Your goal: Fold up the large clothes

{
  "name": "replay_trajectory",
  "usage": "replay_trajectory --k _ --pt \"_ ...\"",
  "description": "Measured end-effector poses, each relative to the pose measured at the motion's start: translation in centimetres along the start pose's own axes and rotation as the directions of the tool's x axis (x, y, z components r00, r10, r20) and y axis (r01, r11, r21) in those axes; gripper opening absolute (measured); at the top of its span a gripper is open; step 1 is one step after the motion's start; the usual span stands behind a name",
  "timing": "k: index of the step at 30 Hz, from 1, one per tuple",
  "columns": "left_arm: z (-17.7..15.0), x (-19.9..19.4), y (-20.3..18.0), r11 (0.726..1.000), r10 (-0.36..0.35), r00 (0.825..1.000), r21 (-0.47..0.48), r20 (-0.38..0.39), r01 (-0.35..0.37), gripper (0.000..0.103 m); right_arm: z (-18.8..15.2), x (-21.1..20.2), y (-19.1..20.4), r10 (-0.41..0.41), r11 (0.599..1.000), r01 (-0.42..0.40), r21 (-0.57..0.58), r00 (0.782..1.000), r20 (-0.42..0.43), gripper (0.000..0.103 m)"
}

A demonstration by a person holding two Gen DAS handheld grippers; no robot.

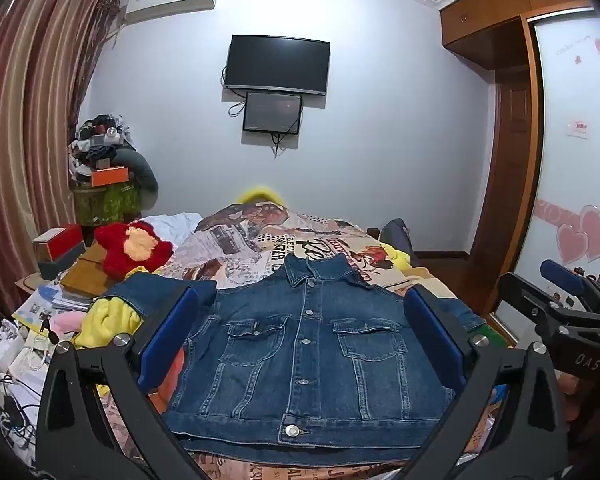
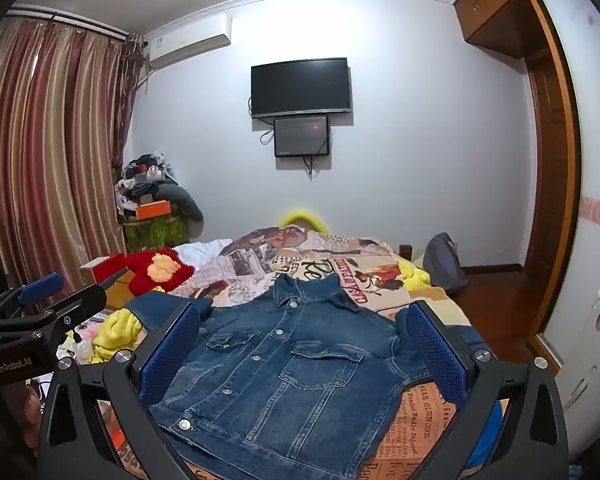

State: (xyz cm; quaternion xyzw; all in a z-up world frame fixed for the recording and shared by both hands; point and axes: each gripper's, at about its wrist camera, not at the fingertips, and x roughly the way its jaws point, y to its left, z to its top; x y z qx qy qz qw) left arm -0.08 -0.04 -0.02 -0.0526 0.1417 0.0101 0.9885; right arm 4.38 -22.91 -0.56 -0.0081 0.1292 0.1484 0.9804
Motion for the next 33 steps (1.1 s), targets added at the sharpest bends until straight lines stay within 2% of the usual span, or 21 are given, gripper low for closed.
replay_trajectory --k 3,6,33 --pt "-0.09 -0.21 -0.09 1.0 0.01 1.0 0.017 -0.001 -0.01 0.103 0.0 0.0 -0.01 0.002 1.0 -0.002 0.002 1.0 0.007 0.103" --pt "-0.01 0.61 0.35 1.0 0.011 0.999 -0.008 -0.034 -0.011 0.103 0.0 0.03 -0.03 0.002 1.0 -0.002 0.004 1.0 0.002 0.103" --pt "-0.28 0.45 0.36 0.999 0.031 0.999 0.012 -0.009 -0.031 0.103 0.31 0.08 0.07 0.004 1.0 -0.004 0.01 1.0 -0.003 0.103"
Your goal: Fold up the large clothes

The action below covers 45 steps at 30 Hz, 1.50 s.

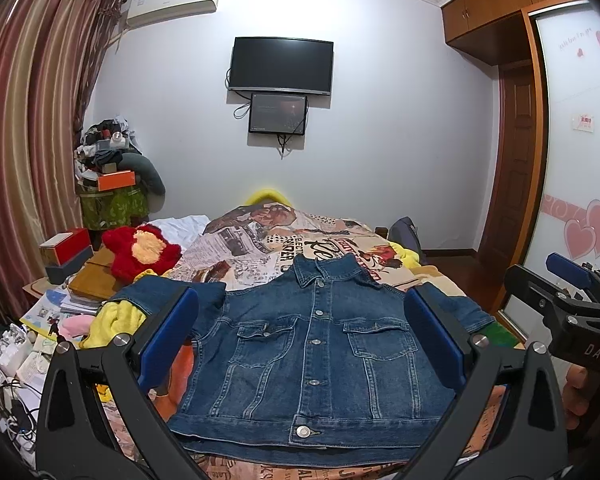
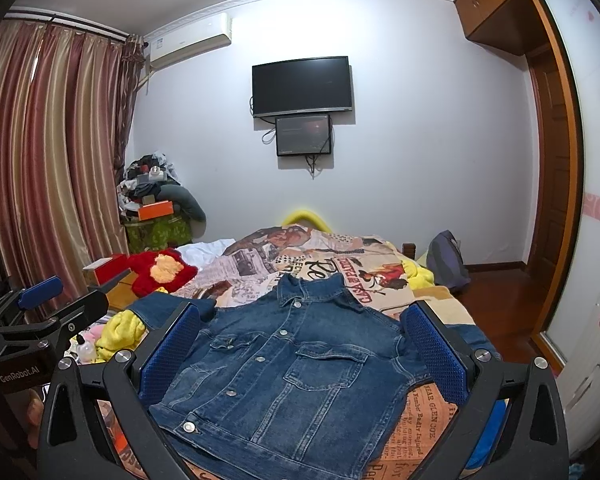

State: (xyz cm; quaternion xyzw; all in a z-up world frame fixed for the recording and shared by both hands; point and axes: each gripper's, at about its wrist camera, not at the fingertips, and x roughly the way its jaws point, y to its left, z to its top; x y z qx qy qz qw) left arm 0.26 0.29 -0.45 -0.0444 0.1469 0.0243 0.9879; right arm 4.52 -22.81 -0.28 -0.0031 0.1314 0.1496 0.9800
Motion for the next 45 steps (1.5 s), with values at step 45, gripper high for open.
replay_trajectory --k 45 --pt "0.08 -0.07 -0.12 1.0 0.002 1.0 -0.015 0.0 -0.002 0.103 0.13 0.19 0.54 0.002 1.0 -0.002 -0.006 1.0 0.001 0.103"
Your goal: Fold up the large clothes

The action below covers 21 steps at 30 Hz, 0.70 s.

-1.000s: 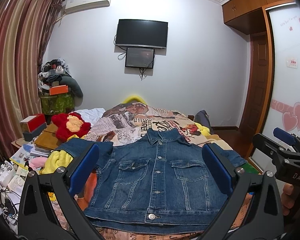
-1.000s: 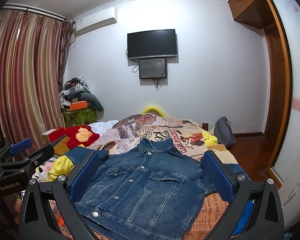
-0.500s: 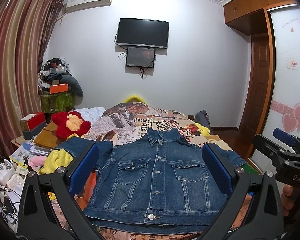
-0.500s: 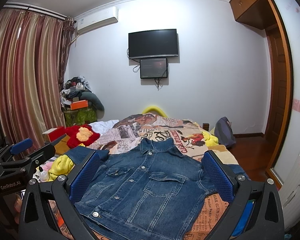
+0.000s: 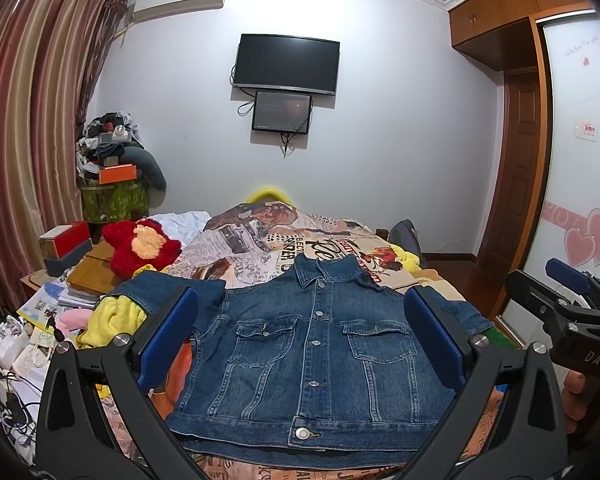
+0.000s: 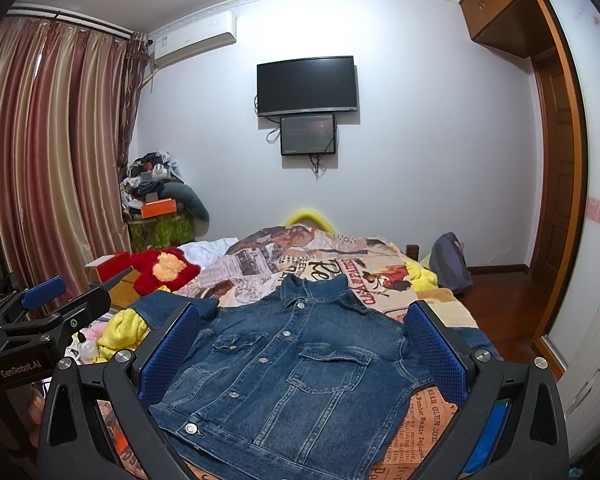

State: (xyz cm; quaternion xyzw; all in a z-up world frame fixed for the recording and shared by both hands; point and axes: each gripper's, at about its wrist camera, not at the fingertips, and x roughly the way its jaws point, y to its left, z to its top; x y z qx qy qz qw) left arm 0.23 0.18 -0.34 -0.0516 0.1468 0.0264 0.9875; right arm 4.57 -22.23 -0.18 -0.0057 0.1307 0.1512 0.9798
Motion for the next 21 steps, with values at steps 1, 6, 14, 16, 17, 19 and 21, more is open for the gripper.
replay_trajectory --k 1,6,14,16,17,19,21 --pt "0.0 0.0 0.0 1.0 0.0 1.0 0.0 0.0 0.0 0.103 0.0 0.0 0.1 0.0 1.0 0.0 0.001 1.0 -0.001 0.103" --pt "-0.2 0.4 0.1 1.0 0.002 1.0 -0.008 -0.004 -0.002 0.103 -0.5 0.9 0.5 0.003 1.0 -0.003 0.002 1.0 -0.011 0.103" --pt "-0.4 2.0 1.5 1.0 0.005 1.0 -0.027 -0.018 -0.006 0.103 -0.3 2.6 0.3 0.005 1.0 -0.005 -0.004 0.999 -0.045 0.103" --pt "-0.3 2.5 1.9 1.0 0.014 1.0 -0.027 -0.022 -0.015 0.103 -0.2 3.3 0.3 0.004 1.0 -0.004 -0.005 0.999 -0.054 0.103" --pt "-0.3 2.9 2.1 0.999 0.024 0.999 -0.025 -0.024 -0.024 0.103 -0.2 3.8 0.2 0.003 1.0 -0.003 -0.005 0.998 -0.059 0.103" --pt "-0.2 3.9 2.6 0.999 0.047 0.998 -0.025 -0.031 -0.048 0.103 -0.1 4.8 0.3 0.005 1.0 -0.006 -0.003 0.997 -0.072 0.103" --pt "-0.1 5.3 3.3 0.996 0.078 0.996 -0.028 -0.042 -0.08 0.103 0.0 6.2 0.3 0.012 1.0 -0.012 0.001 0.996 -0.087 0.103"
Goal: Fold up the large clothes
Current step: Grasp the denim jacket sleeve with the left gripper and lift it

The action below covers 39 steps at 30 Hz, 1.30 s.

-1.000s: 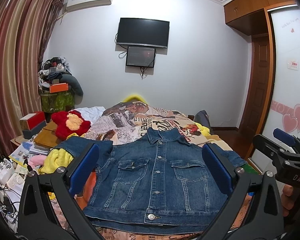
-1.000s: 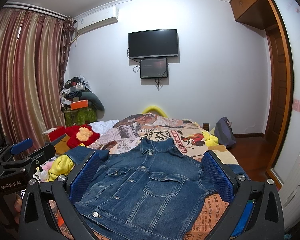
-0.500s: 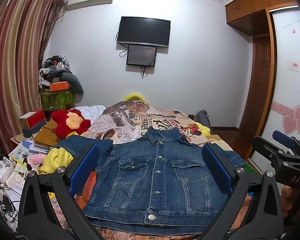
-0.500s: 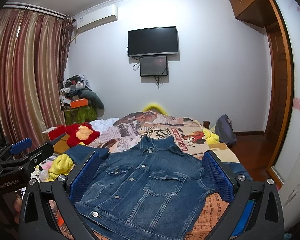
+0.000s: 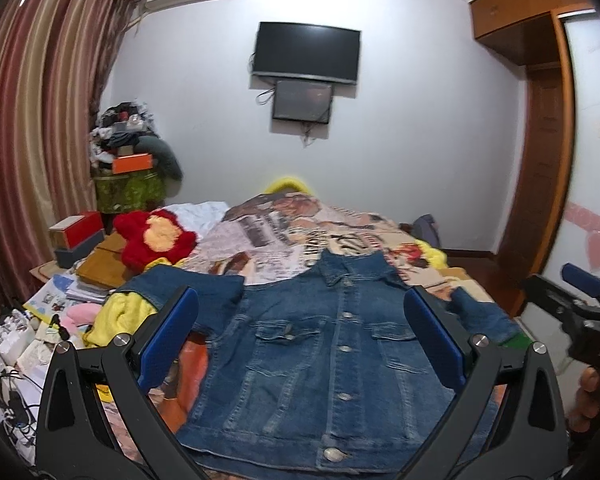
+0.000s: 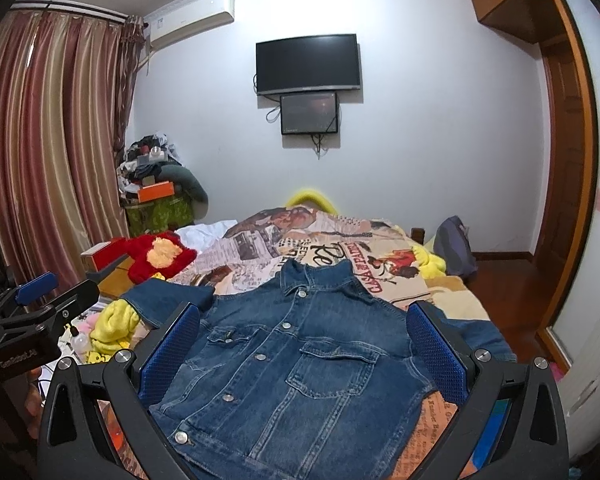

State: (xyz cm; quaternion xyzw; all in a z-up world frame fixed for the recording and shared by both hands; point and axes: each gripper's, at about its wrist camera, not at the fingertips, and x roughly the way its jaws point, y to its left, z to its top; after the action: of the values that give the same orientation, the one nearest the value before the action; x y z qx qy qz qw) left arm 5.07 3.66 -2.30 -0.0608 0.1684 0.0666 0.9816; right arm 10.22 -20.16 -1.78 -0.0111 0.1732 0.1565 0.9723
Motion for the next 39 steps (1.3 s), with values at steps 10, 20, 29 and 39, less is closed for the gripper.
replay_trajectory --k 10,20,29,39 --pt "0.7 9.1 5.5 0.988 0.151 0.986 -0.032 -0.066 -0.154 0.103 1.6 9.9 -0.7 0.011 1.0 -0.011 -0.005 0.996 -0.087 0.103" --pt "-1.6 20.2 16.4 0.948 0.182 0.937 -0.201 -0.297 -0.248 0.103 2.5 21.5 -0.3 0.023 0.996 -0.039 -0.084 0.982 -0.186 0.103" --pt "-7.4 26.9 23.5 0.879 0.011 0.858 -0.405 -0.514 -0.253 0.102 -1.1 31.6 0.8 0.053 0.987 -0.108 -0.122 0.922 -0.384 0.103" --pt "-7.1 31.0 28.0 0.831 -0.077 0.866 -0.511 -0.494 -0.218 0.075 -5.1 39.1 0.5 0.106 0.987 -0.154 -0.043 0.834 -0.542 0.103"
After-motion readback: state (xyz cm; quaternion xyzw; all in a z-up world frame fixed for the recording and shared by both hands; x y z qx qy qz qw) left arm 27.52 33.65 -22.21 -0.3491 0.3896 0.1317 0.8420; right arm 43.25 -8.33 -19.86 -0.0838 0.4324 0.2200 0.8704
